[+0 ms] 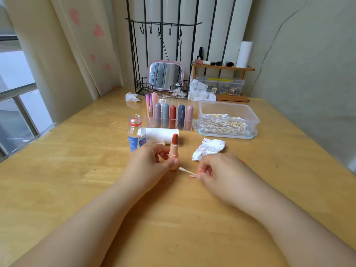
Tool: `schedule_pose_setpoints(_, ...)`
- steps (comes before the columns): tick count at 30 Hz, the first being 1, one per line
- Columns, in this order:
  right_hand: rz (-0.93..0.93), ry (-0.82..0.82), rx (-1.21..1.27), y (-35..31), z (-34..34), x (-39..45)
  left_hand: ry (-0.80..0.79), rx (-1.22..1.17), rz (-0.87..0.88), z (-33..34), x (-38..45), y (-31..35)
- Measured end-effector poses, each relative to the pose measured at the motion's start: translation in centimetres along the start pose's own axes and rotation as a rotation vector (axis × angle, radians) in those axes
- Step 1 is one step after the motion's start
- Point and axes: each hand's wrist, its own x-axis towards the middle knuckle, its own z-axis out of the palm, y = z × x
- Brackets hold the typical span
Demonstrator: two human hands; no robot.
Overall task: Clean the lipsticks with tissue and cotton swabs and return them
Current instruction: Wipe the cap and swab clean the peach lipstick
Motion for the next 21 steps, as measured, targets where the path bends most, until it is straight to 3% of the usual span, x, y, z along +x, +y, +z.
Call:
schedule_pose_setpoints(8,0.099,0.111,0.217,1.9,-1.1,0.5,-0.012,0.03,-0.02,-0.2,-0.1,-0.3)
schedule_pose_setpoints(17,0.129,0.159,0.237,2.5,-1.2,0.7,-0.049,0.165,-0.016,-0.5,-0.6,0.4)
schedule_pose_setpoints(21,0.152,0.165,0.285,2.7,-1.6,0.6,0.14,0.211,0.018,-1.8,0.0,0.0)
